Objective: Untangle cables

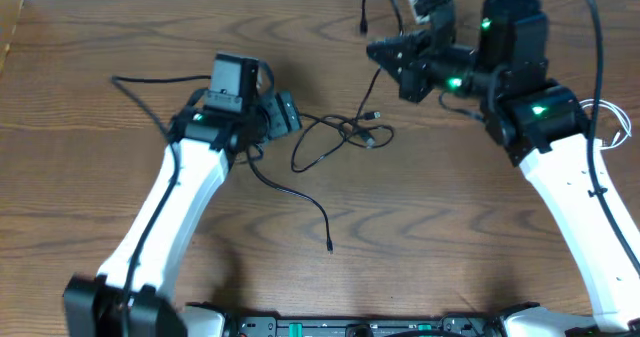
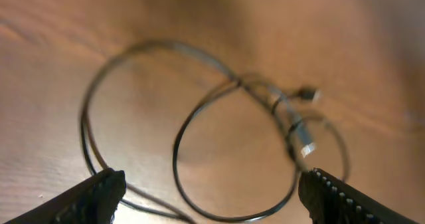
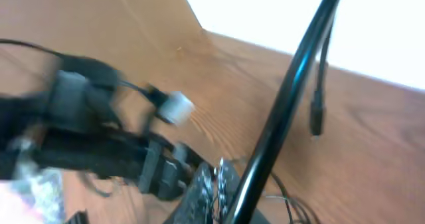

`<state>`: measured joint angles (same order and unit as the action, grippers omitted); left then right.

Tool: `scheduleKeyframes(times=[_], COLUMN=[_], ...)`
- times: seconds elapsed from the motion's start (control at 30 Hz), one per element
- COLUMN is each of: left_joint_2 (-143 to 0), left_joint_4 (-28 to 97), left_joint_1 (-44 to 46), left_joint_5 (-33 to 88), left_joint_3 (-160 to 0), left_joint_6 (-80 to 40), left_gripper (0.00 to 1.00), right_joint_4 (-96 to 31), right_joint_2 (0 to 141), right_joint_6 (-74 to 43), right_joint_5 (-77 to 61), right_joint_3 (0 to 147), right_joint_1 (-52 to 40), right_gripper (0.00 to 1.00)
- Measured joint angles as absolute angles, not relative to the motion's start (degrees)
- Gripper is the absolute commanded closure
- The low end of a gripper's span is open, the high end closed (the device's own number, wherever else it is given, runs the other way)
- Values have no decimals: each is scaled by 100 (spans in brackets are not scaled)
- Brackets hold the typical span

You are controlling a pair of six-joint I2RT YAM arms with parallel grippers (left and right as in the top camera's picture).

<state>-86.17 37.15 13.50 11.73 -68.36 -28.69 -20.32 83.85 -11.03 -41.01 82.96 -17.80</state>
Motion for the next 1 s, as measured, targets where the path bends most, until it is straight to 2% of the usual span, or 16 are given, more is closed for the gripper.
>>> scheduleKeyframes(times=[0.13,0.27,0.43,0.73,0.77,0.87,0.93,1.0], left_joint_2=[-9223,-9767,-10307,-10927,-10932,-10932,-10932,-10932], left_joint_4=[3861,3859,3894,4189,4189,4193,4195,4193], left_joint_1=[1350,1350,1350,1350,1350,1350,1350,1350], left_joint_5=[1446,1809,2130,2368,2379,2386,2342,2231], left_joint_3=[-6836,-6836,-6836,-6836,-6836,-6836,-6836,-6836], left_joint_6=[-2869,-2871,-2902,-2869,-2869,-2912,-2886,-2867], left_gripper=[12,14,32,33,39,68,74,74], right_joint_4=[-1927,-2425,-3197,-4303,-4372,-4431,-4423,-4410], right_joint_2=[8381,8383,8383,8383,8383,8383,8385,8385], right_joint_6=[-1087,-937,-580,21,49,93,110,115], right_joint_5=[-4484,-4606,-4421,-3345,-3216,-2869,-2722,-2628], right_joint_3=[8364,8368,8368,8370,8370,8370,8370,8370], right_joint_1=[-1614,-1417,-1295,-1293,-1293,-1293,-1293,-1293], right_gripper=[99,99,99,99,99,99,99,99])
